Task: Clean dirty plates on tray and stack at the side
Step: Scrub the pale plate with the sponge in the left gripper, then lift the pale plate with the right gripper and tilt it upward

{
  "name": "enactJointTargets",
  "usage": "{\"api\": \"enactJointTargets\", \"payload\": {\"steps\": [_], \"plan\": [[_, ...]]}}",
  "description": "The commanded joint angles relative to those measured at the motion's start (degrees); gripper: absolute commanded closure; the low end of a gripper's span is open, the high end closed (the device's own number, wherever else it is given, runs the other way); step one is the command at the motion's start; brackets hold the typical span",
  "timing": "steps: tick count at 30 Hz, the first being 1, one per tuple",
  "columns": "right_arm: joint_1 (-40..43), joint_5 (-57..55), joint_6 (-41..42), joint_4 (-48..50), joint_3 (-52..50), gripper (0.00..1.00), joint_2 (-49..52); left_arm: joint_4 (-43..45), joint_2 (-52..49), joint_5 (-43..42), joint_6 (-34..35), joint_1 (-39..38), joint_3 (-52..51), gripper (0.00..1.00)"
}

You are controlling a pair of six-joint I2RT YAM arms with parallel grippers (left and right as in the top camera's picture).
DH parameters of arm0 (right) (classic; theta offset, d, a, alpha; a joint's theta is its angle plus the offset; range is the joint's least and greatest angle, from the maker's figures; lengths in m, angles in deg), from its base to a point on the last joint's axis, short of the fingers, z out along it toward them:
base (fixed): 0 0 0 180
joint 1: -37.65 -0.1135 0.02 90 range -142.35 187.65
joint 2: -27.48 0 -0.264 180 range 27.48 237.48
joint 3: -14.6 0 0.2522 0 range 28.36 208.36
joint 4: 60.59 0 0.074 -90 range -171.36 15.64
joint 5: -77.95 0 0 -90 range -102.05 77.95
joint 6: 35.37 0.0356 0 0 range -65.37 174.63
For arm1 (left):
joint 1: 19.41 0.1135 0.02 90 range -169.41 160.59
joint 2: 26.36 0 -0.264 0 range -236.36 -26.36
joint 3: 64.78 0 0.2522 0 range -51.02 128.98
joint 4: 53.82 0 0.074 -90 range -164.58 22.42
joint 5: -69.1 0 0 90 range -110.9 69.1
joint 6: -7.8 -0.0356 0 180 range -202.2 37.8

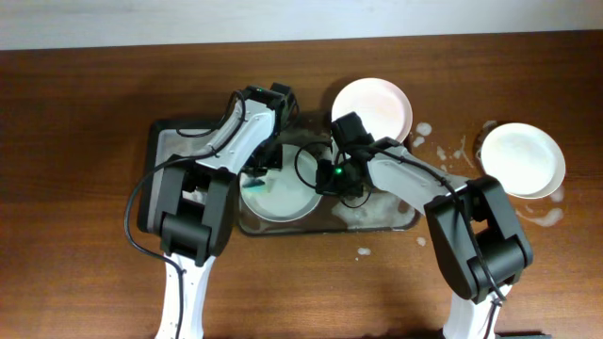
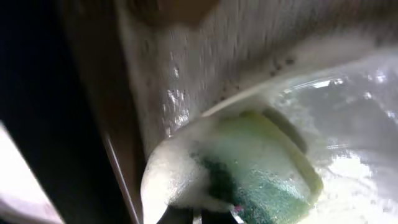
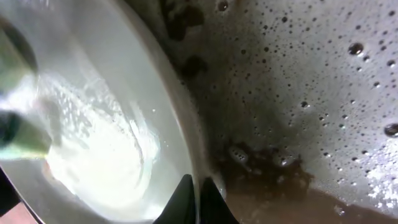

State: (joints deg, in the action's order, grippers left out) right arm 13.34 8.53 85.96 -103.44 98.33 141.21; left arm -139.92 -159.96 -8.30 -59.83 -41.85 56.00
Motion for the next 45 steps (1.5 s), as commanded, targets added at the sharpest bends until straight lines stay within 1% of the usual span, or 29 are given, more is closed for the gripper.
{"api": "enactJointTargets", "payload": {"steps": [1,3,5,8,10,11,16,18,20,21,23,24,26,28,31,33,35,37,38,41,43,45], "plan": [[0.39,-2.67,-0.85,-1.9,-1.18,0.96,1.42,6.38,-2.54,9.44,6.34,1.79,-1.18,0.99],[0.39,-2.82,-0.85,-1.92,-1.18,0.96,1.42,8.26,-2.54,7.74,6.54,1.14,-1.18,1.0],[0.39,-2.84,-0.85,-1.92,-1.18,0.96,1.42,8.72,-2.45,7.76,8.07,0.26,-1.01,1.0],[0.39,-2.84,-0.85,-1.9,-1.18,0.96,1.42,7.98,-1.44,8.72,8.02,-1.09,1.36,1.0],[0.39,-2.84,-0.87,-1.92,-1.18,0.96,1.42,7.1,0.44,12.28,8.04,-2.21,3.54,1.0],[0.39,-2.84,-0.87,-1.95,-1.18,0.96,1.42,6.78,1.77,15.47,8.04,-2.73,4.35,0.99],[0.39,-2.84,-0.87,-1.95,-1.18,0.96,1.42,6.29,6.62,28.44,8.48,-2.8,4.63,0.99],[0.39,-2.82,-0.87,-1.95,-1.18,0.96,1.42,6.23,7.43,30.88,8.46,-2.75,4.63,0.99],[0.39,-2.54,-0.92,-2.01,-0.9,0.96,1.2,6.12,8.17,28.24,8.44,-2.75,4.63,1.0],[0.44,-2.34,-2.1,-2.47,-0.24,0.96,0.31,5.64,8.28,23.71,8.37,-2.71,4.63,1.0],[0.46,-4.52,-4.35,-4.85,1.03,0.96,-3.1,5.01,8.26,12.02,5.27,-2.32,4.61,0.99],[0.48,-8.39,-4.59,-7.34,1.84,0.96,-6.56,4.83,8.26,6.12,4.48,-1.88,4.61,1.0],[0.96,-13.86,-4.61,-10.95,2.84,0.96,-11.21,4.66,8.26,2.1,4.48,-1.46,4.61,0.99],[2.71,-21.86,-5.03,-16.11,3.96,0.96,-18.99,4.61,8.26,-1.14,3.63,-1.4,4.61,0.99],[3.8,-34.34,-6.29,-19.04,3.98,0.96,-28.79,4.61,8.26,-3.28,3.65,-1.4,4.57,1.0],[2.49,-46.71,-6.29,-20.72,3.98,0.96,-35.01,4.79,8.26,-5.79,3.65,-1.4,4.57,1.0],[0.55,-55.93,-6.29,-21.33,3.98,0.96,-38.58,4.9,8.26,-6.99,3.65,-1.4,4.57,0.99],[-2.91,-65.77,-7.23,-21.81,3.98,0.96,-40.92,4.92,8.26,-7.32,3.63,-1.4,4.57,0.99],[-5.4,-72.54,-7.34,-22.45,3.98,0.96,-41.18,4.76,8.26,-7.65,3.63,-1.4,4.57,0.99],[-12.96,-87.8,-10.36,-24.59,3.98,0.96,-40.11,4.83,8.26,-8.79,3.02,-1.4,4.55,0.99],[-17.11,-95.67,-13.33,-24.74,3.98,0.96,-39.1,4.94,8.26,-8.76,3.02,-1.4,4.55,1.0],[-21.38,-100.48,-13.55,-24.98,3.96,0.96,-38.51,5.25,8.26,-8.76,3.02,-1.4,4.55,1.0]]}}
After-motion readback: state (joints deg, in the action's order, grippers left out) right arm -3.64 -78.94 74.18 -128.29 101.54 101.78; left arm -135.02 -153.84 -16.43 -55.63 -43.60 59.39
